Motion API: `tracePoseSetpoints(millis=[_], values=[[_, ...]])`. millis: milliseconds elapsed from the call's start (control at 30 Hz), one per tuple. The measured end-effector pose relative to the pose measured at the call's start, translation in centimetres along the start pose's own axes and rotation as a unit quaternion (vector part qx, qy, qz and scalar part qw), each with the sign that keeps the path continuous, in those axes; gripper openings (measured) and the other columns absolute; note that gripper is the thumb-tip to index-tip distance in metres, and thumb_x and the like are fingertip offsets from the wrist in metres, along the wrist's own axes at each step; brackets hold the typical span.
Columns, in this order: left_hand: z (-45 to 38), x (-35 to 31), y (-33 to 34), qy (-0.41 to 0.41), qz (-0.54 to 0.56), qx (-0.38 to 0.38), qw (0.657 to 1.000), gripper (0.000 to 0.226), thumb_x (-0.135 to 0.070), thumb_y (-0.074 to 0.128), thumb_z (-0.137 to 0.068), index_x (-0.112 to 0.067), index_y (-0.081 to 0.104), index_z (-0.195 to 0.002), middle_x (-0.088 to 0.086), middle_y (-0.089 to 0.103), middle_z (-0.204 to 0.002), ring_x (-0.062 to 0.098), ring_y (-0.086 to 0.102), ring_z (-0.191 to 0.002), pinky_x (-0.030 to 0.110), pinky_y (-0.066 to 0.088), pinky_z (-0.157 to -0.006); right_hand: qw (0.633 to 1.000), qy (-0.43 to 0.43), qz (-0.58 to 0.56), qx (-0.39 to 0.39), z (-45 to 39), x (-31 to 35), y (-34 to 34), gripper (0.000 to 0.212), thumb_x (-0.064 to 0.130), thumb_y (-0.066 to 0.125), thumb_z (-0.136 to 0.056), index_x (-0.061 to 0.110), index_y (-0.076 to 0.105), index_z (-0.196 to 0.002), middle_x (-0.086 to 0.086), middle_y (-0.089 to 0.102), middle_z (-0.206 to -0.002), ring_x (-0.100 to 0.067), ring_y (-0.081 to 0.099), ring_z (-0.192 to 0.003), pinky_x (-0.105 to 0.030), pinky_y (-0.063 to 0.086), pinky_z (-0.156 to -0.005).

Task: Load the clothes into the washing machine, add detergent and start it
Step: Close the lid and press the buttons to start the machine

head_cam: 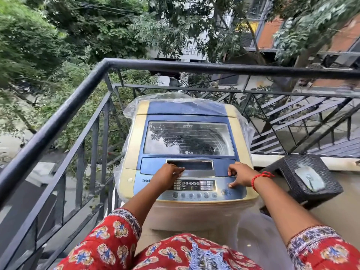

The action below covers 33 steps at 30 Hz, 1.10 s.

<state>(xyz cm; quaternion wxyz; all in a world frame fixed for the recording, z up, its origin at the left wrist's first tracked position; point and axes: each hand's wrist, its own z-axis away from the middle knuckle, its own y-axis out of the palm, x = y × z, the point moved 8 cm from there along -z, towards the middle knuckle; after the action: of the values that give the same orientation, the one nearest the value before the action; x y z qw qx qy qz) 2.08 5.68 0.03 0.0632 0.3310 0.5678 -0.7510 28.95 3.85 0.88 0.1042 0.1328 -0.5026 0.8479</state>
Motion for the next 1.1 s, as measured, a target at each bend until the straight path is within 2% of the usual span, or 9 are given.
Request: tracePoseSetpoints(millis=[167,333,433,600,700,867,1000,1100], values=[[-0.2,0.4,-0.1,0.005,0.011,-0.011,1.000,0.029,-0.017,0.055,-0.096,-0.017,0.067,-0.122,0.011,0.070,-0.109,0.029,0.063,-0.097,0.024,0.039,-0.074,1.000,0.012,0.000,-0.001,0.5,0.0,1.1,0.053,0.033,0.093,-0.052,0.023,0.052,-0.085,0.003,0.044,-0.093,-0.018,0.051,-0.080,-0.016,0.033,-0.060],[-0.4,0.8,-0.2,-0.008,0.015,-0.011,1.000,0.026,-0.020,0.056,-0.094,-0.018,0.071,-0.115,0.012,0.073,-0.103,0.030,0.065,-0.093,0.035,0.051,-0.078,0.999,0.026,-0.034,-0.018,0.6,-0.3,1.6,0.058,0.031,0.095,-0.048,0.018,0.054,-0.087,0.004,0.042,-0.092,-0.014,0.050,-0.075,-0.014,0.033,-0.060],[-0.4,0.9,-0.2,-0.018,0.021,-0.015,0.999,0.026,-0.016,0.057,-0.093,-0.019,0.071,-0.115,0.010,0.073,-0.106,0.029,0.065,-0.096,0.033,0.050,-0.079,0.998,0.029,-0.045,-0.024,0.7,-0.4,1.6,0.060,0.034,0.096,-0.045,0.019,0.053,-0.084,0.004,0.041,-0.090,-0.013,0.048,-0.074,-0.022,0.036,-0.065],[-0.6,1.2,0.1,-0.026,0.026,-0.018,0.999,0.027,-0.015,0.059,-0.091,-0.020,0.071,-0.114,0.008,0.072,-0.111,0.027,0.066,-0.101,0.030,0.050,-0.083,0.997,0.032,-0.057,-0.032,0.7,-0.5,1.7,0.059,0.033,0.096,-0.043,0.022,0.051,-0.080,0.004,0.041,-0.090,-0.011,0.046,-0.072,-0.019,0.034,-0.061],[-0.7,1.3,0.2,-0.030,0.029,-0.020,0.999,0.026,-0.015,0.060,-0.091,-0.019,0.072,-0.114,0.008,0.072,-0.111,0.025,0.066,-0.101,0.029,0.050,-0.084,0.996,0.038,-0.067,-0.039,0.6,-0.7,1.8,0.059,0.031,0.096,-0.042,0.021,0.051,-0.080,0.004,0.041,-0.090,-0.014,0.047,-0.075,-0.025,0.037,-0.069],[-0.8,1.6,0.5,-0.035,0.024,-0.018,0.999,0.027,-0.014,0.061,-0.091,-0.021,0.071,-0.116,0.008,0.074,-0.103,0.025,0.067,-0.091,0.022,0.043,-0.071,0.994,0.051,-0.075,-0.053,0.6,-0.9,1.9,0.059,0.027,0.095,-0.043,0.016,0.056,-0.084,-0.001,0.044,-0.094,-0.020,0.052,-0.081,-0.027,0.039,-0.073],[-0.8,1.8,0.5,-0.032,0.026,-0.023,0.999,0.027,-0.017,0.063,-0.091,-0.023,0.071,-0.116,0.007,0.074,-0.101,0.024,0.067,-0.088,0.024,0.045,-0.070,0.995,0.048,-0.077,-0.049,0.5,-1.0,1.8,0.058,0.029,0.095,-0.044,0.015,0.056,-0.085,0.000,0.044,-0.094,-0.019,0.052,-0.080,-0.028,0.041,-0.073],[-0.7,1.7,0.4,-0.034,0.031,-0.025,0.999,0.027,-0.018,0.063,-0.091,-0.022,0.070,-0.117,0.006,0.074,-0.101,0.022,0.066,-0.087,0.021,0.039,-0.067,0.998,0.026,-0.053,-0.024,0.4,-0.5,1.8,0.055,0.030,0.094,-0.048,0.017,0.056,-0.086,0.004,0.043,-0.090,-0.015,0.049,-0.077,-0.024,0.037,-0.068]])
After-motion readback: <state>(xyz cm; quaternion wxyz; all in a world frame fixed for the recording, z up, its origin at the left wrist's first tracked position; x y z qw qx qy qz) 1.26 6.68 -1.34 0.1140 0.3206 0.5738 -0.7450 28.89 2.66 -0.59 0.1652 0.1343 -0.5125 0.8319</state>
